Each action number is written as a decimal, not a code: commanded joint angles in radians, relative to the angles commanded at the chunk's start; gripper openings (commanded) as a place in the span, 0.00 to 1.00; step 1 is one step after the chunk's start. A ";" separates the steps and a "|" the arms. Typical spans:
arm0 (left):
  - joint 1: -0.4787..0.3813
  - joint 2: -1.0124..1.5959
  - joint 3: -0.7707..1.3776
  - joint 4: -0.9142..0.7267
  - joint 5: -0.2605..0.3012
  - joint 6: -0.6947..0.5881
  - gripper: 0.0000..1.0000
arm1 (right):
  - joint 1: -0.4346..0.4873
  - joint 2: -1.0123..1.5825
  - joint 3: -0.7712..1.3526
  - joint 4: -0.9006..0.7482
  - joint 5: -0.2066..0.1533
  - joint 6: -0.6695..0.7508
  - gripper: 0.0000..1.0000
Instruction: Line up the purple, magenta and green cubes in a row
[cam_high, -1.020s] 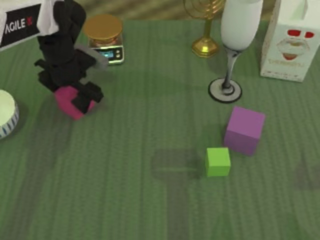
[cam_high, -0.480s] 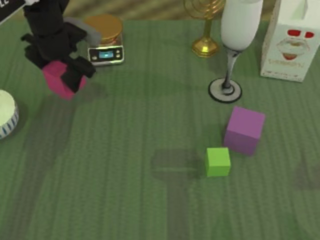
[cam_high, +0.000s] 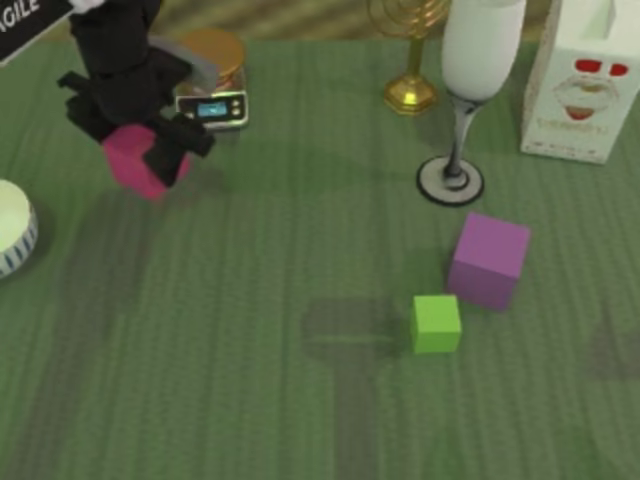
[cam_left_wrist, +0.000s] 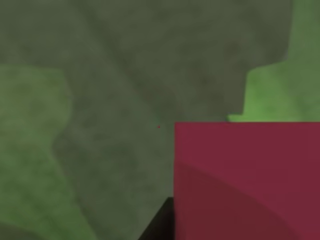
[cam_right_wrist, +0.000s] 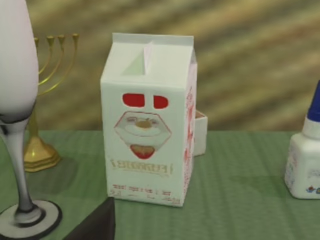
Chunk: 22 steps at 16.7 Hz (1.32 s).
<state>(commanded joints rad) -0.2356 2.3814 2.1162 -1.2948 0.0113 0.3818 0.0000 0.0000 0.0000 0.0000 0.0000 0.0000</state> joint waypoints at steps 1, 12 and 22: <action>-0.023 -0.005 -0.006 0.000 -0.001 -0.043 0.00 | 0.000 0.000 0.000 0.000 0.000 0.000 1.00; -0.397 -0.106 -0.129 0.019 -0.012 -0.800 0.00 | 0.000 0.000 0.000 0.000 0.000 0.000 1.00; -0.587 -0.169 -0.205 0.033 -0.017 -1.190 0.00 | 0.000 0.000 0.000 0.000 0.000 0.000 1.00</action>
<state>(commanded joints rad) -0.8222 2.2125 1.9114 -1.2616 -0.0055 -0.8086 0.0000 0.0000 0.0000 0.0000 0.0000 0.0000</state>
